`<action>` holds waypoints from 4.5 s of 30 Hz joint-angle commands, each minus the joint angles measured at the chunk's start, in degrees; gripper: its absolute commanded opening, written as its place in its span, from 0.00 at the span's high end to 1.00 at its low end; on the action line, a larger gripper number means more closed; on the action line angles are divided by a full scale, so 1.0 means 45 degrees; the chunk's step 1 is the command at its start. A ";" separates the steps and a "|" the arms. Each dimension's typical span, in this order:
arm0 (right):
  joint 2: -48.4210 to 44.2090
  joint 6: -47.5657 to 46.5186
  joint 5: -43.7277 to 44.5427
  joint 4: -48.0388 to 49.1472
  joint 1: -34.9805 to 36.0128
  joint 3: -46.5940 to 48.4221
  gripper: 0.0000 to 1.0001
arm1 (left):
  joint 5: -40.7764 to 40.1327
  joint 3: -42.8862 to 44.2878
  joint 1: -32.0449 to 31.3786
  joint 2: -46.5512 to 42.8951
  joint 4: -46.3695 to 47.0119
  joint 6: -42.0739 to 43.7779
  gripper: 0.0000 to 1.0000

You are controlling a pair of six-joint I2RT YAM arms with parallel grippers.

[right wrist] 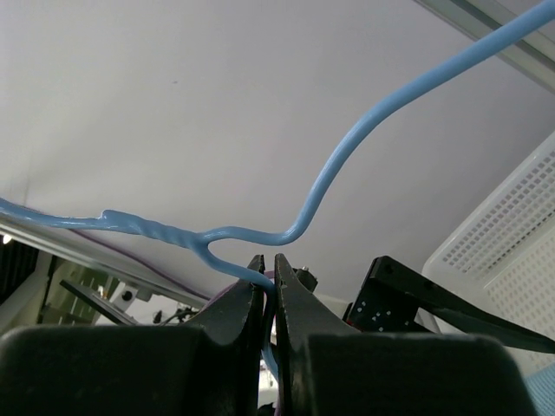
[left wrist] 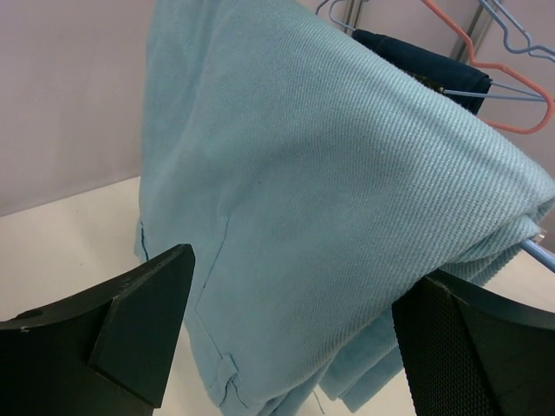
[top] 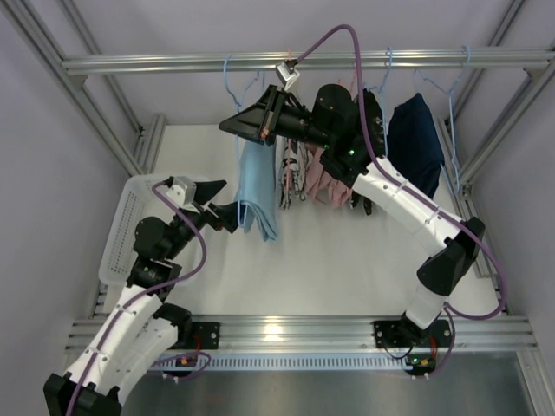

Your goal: Remove the trousers from the hanger

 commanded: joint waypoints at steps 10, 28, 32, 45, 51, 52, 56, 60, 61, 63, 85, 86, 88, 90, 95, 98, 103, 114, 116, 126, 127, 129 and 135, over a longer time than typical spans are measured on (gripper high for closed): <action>-0.0487 -0.0176 -0.0203 0.1731 0.0002 0.0725 1.00 | -0.0680 0.1608 -0.0133 0.1087 0.1820 0.0503 0.59; -0.2010 -0.2617 -0.0477 0.1067 -0.0525 -0.3435 1.00 | -0.1811 0.6940 -0.0133 0.0499 -0.2517 -0.0531 1.00; -0.2225 -0.2929 -0.0593 0.1047 -0.0525 -0.4000 1.00 | -0.2397 0.8054 -0.0114 0.0852 -0.2518 -0.0552 1.00; -0.2558 -0.3282 -0.0867 0.1242 -0.0525 -0.5272 1.00 | -0.6322 1.2897 -0.0133 0.1692 -0.3357 0.3468 1.00; -0.2441 -0.3418 -0.0887 0.1164 -0.0408 -0.5116 1.00 | -0.6909 1.4401 -0.0114 0.1848 -0.3728 0.5481 1.00; -0.2421 -0.3438 -0.0887 0.1106 -0.0370 -0.5096 1.00 | -0.7200 1.4481 -0.0133 0.1829 -0.3825 0.6160 1.00; -0.2460 -0.3516 -0.0868 0.1028 -0.0311 -0.4882 1.00 | -0.8412 1.4307 -0.0153 0.1517 -0.4993 0.7804 1.00; -0.2499 -0.3536 -0.0906 0.0988 -0.0310 -0.4842 1.00 | -0.9389 1.2202 -0.0152 0.0093 -0.5408 0.9644 1.00; -0.2499 -0.3516 -0.0926 0.0988 -0.0311 -0.4842 1.00 | -0.9661 1.1365 -0.0191 -0.0141 -0.5292 1.0398 1.00; -0.2519 -0.3497 -0.0926 0.1008 -0.0291 -0.4842 1.00 | -1.0676 1.0754 -0.0386 -0.0707 -0.5291 1.1202 1.00; -0.2265 -0.3399 -0.1043 0.0988 -0.0311 -0.4784 1.00 | -1.5112 0.4874 -0.0348 -0.2019 -0.4646 1.4878 1.00; -0.2226 -0.3360 -0.1043 0.1046 -0.0311 -0.4764 1.00 | -1.5171 0.4756 -0.0329 -0.1999 -0.4646 1.4878 1.00; -0.2187 -0.3282 -0.1063 0.1086 -0.0311 -0.4745 1.00 | -1.5347 0.4542 -0.0270 -0.1980 -0.4782 1.4625 1.00; -0.2167 -0.3282 -0.1082 0.1105 -0.0311 -0.4725 1.00 | -1.5464 0.4035 -0.0192 -0.1999 -0.4997 1.4236 1.00; -0.2187 -0.3262 -0.1102 0.1066 -0.0311 -0.4764 1.00 | -1.5211 0.2570 -0.0114 -0.2370 -0.5310 1.3453 1.00; -0.2187 -0.3243 -0.1102 0.1047 -0.0311 -0.4764 1.00 | -1.4919 0.1671 0.0081 -0.2080 -0.5485 1.2888 1.00; -0.2245 -0.3243 -0.1102 0.1047 -0.0369 -0.4784 1.00 | -1.2313 0.1414 0.2551 -0.0635 -0.6168 1.0585 1.00; -0.2421 -0.3457 -0.1024 0.0852 -0.0408 -0.4784 1.00 | 0.1795 0.4129 0.9143 0.5147 -0.8787 0.6305 1.00; -0.2402 -0.3535 -0.0985 0.0774 -0.0408 -0.4609 1.00 | 0.3180 0.4344 0.9534 0.5635 -0.9020 0.6246 0.91; -0.2402 -0.3633 -0.0965 0.0656 -0.0408 -0.4490 1.00 | 0.5276 0.5827 1.0219 0.2828 -1.0678 0.6011 0.20; -0.2421 -0.3633 -0.0946 0.0656 -0.0408 -0.4491 1.00 | 0.5529 0.6081 1.0219 0.2361 -1.0875 0.5934 0.19; -0.2460 -0.3633 -0.0926 0.0676 -0.0408 -0.4491 1.00 | 0.5570 0.6959 1.0219 0.2104 -1.1304 0.5466 0.18; -0.2460 -0.3381 -0.0283 0.0306 -0.0311 -0.4277 1.00 | 0.7437 0.9246 1.0199 0.1869 -1.2634 0.3241 0.18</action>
